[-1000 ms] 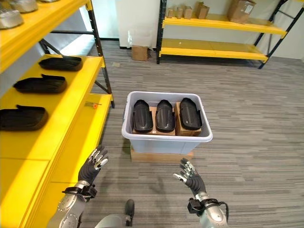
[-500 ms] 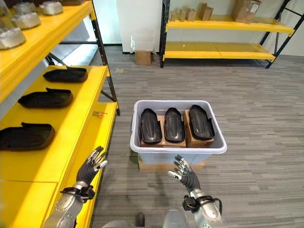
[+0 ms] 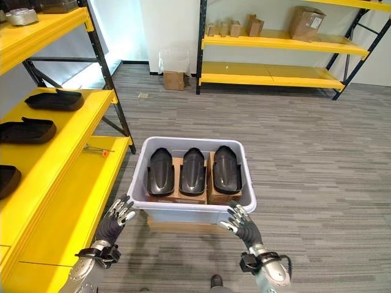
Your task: Move parts from the plastic box to the shelf.
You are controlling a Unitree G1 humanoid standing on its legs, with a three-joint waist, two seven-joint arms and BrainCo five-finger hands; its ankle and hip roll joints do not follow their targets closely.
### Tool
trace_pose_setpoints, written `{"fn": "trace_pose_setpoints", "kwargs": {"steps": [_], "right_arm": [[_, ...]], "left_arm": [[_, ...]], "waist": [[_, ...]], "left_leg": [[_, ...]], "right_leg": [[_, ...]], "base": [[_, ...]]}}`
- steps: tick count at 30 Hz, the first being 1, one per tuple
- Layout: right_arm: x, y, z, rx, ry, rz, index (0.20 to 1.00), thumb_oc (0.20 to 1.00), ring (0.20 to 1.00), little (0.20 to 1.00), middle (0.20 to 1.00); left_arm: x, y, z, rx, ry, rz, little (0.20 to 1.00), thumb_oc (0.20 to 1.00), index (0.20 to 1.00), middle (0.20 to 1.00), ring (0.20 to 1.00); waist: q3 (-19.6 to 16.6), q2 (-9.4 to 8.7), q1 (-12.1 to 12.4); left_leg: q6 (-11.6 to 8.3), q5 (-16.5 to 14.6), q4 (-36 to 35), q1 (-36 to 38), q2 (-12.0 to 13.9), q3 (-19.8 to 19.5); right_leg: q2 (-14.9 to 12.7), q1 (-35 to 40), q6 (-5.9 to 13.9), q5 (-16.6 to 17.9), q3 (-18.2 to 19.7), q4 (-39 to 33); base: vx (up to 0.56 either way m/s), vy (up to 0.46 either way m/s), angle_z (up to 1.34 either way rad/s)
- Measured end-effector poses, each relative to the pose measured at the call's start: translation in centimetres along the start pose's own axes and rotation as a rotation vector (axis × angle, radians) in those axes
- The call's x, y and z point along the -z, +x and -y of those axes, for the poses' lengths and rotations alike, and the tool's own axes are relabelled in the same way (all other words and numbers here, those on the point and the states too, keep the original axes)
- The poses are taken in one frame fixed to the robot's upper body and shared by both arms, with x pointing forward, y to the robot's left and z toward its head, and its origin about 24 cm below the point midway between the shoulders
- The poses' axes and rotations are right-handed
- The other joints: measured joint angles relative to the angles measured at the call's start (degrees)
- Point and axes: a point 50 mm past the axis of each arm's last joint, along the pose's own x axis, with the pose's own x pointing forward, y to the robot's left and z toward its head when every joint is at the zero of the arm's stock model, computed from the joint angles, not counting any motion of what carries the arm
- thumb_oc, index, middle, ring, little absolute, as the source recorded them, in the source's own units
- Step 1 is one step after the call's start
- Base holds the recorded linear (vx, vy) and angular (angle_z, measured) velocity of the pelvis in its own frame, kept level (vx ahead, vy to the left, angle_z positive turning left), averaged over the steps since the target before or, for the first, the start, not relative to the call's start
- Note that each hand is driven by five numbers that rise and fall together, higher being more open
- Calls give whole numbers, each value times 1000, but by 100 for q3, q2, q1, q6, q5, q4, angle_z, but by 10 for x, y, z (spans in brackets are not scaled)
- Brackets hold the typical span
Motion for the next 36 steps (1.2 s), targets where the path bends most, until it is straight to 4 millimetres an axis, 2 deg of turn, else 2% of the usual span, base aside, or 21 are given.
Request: {"fn": "trace_pose_setpoints", "kwargs": {"steps": [1, 3, 5, 14, 19, 21, 22, 23, 24, 25, 27, 28, 29, 30, 31, 32, 33, 34, 35, 36], "right_arm": [[-1, 0, 2, 3, -5, 3, 1000, 1000, 1000, 1000, 1000], [-1, -1, 4, 14, -8, 2, 1000, 1000, 1000, 1000, 1000], [0, -1, 3, 14, -4, 0, 1000, 1000, 1000, 1000, 1000], [-2, 0, 0, -13, -14, 2, 1000, 1000, 1000, 1000, 1000], [-5, 0, -3, -33, -22, 17, 1000, 1000, 1000, 1000, 1000], [-5, 1, -4, -37, -37, 19, 1000, 1000, 1000, 1000, 1000], [-5, 3, -4, -34, -33, 23, 1000, 1000, 1000, 1000, 1000], [-5, 4, -6, -40, -30, 25, 1000, 1000, 1000, 1000, 1000], [-8, 3, -6, -49, -38, 36, 1000, 1000, 1000, 1000, 1000], [-11, 3, -4, -44, -46, 48, 1000, 1000, 1000, 1000, 1000], [-12, 1, 0, -22, -50, 54, 1000, 1000, 1000, 1000, 1000], [-14, 2, 7, 10, -70, 64, 1000, 1000, 1000, 1000, 1000], [-16, 3, 7, -1, -100, 59, 1000, 1000, 1000, 1000, 1000], [-19, 3, 11, 12, -111, 64, 1000, 1000, 1000, 1000, 1000], [-20, 5, 8, 5, -106, 73, 1000, 1000, 1000, 1000, 1000], [-21, 5, 8, 4, -115, 78, 1000, 1000, 1000, 1000, 1000], [-19, 7, 4, -3, -101, 80, 1000, 1000, 1000, 1000, 1000], [-15, 4, 4, -9, -104, 63, 1000, 1000, 1000, 1000, 1000], [-10, 1, 2, -14, -97, 41, 1000, 1000, 1000, 1000, 1000], [-3, -2, -4, -23, -70, 28, 1000, 1000, 1000, 1000, 1000]], "left_arm": [[0, 0, 1, 2, -2, 1, 1000, 1000, 1000, 1000, 1000], [0, 0, 1, 3, -8, 0, 1000, 1000, 1000, 1000, 1000], [4, -4, 0, 13, -8, -13, 1000, 1000, 1000, 1000, 1000], [6, -7, -1, 8, -12, -25, 1000, 1000, 1000, 1000, 1000], [6, -6, 0, 25, -12, -23, 1000, 1000, 1000, 1000, 1000], [6, -6, 1, 29, -18, -23, 1000, 1000, 1000, 1000, 1000], [3, -4, 1, 33, -11, -16, 1000, 1000, 1000, 1000, 1000], [-4, 2, 1, 44, 0, 9, 1000, 1000, 1000, 1000, 1000], [-8, 7, 3, 58, 11, 19, 1000, 1000, 1000, 1000, 1000], [-5, 6, 3, 60, 9, 9, 1000, 1000, 1000, 1000, 1000], [-4, 6, 5, 66, 7, 2, 1000, 1000, 1000, 1000, 1000], [-4, 14, 11, 89, 12, 2, 1000, 1000, 1000, 1000, 1000], [-1, 16, 11, 86, 11, -11, 1000, 1000, 1000, 1000, 1000], [-3, 16, 13, 92, 15, -3, 1000, 1000, 1000, 1000, 1000], [-4, 16, 12, 88, 15, 3, 1000, 1000, 1000, 1000, 1000], [-4, 16, 14, 96, 14, 2, 1000, 1000, 1000, 1000, 1000], [-10, 20, 14, 108, 28, 15, 1000, 1000, 1000, 1000, 1000], [-17, 25, 18, 127, 34, 42, 1000, 1000, 1000, 1000, 1000], [-27, 27, 21, 152, 49, 76, 1000, 1000, 1000, 1000, 1000], [-39, 25, 18, 175, 90, 110, 1000, 1000, 1000, 1000, 1000]], "waist": [[15, 53, -6], [32, 138, -41], [22, 130, -30], [42, 204, -17], [103, 287, -33], [194, 306, -19], [331, 227, -17], [503, -12, 56], [622, -233, 244], [636, -224, 244], [628, -183, 79], [672, -68, -52], [686, 35, -36], [704, 157, -45], [693, 184, 46], [668, 284, 84], [659, 263, 65], [704, 346, 48], [709, 304, 45], [639, 93, 71]], "left_leg": [[22, 13, -22, -8, 38, 0], [-58, 127, -356, 26, 152, 32], [-102, 240, -541, 120, 166, 81], [-185, 302, -534, 158, 171, 164], [-225, 283, -470, 135, 258, 184], [-165, 236, -205, -35, 298, 166], [-293, 240, 320, -315, 235, 39], [-256, 316, 1201, -773, 22, -254], [-224, 550, 2125, -1256, -266, -830], [-163, 483, 2265, -1470, -209, -868], [-141, 345, 1173, -1443, -5, -402], [-162, 347, 296, -1511, 10, 83], [-141, 359, -141, -1467, -51, 161], [-128, 363, -81, -1356, -96, -7], [-91, 297, 223, -1190, -273, -317], [83, 166, 550, -1078, -382, -131], [142, 140, 551, -1154, -428, 113], [234, 220, 548, -1213, -401, 215], [373, 339, 421, -1149, -415, 368], [391, 352, 318, -1033, -648, 570]], "right_leg": [[39, 10, -17, 18, -26, -15], [80, -3, -19, 89, -108, -131], [74, 5, -19, 89, -109, -132], [71, -17, -9, 78, -100, -131], [187, -55, -56, 15, -81, -130], [272, -100, -137, 41, -63, -122], [299, -157, -244, -21, 13, -58], [202, -199, -300, -31, 92, -7], [46, -193, -401, 6, 190, 5], [26, -163, -413, 15, 151, -29], [-19, -194, -413, -18, 9, 14], [-132, -276, -429, -95, -92, -4], [-197, -355, -401, -107, 1, -57], [-181, -421, -361, -108, 132, -66], [-198, -597, -236, -136, 542, 126], [-210, -624, -173, -188, 737, 99], [-347, -578, -27, -311, 755, -89], [-343, -763, -12, -304, 608, 318], [-405, -837, -19, -487, 542, 814], [-750, -566, -53, -494, 564, 822]], "base": [[32, -142, 10], [74, -149, 9], [39, -75, 1], [12, -80, -1], [-15, -128, -3], [-68, -197, -4], [-81, -207, 1], [69, -34, -18], [97, 24, -25], [191, 147, -8], [143, 182, 30], [143, 179, 1], [246, 305, -19], [224, 297, -93], [226, 308, -120], [169, 274, -119], [160, 242, -91], [142, 208, -47], [142, 239, -49], [98, 191, -65]]}}
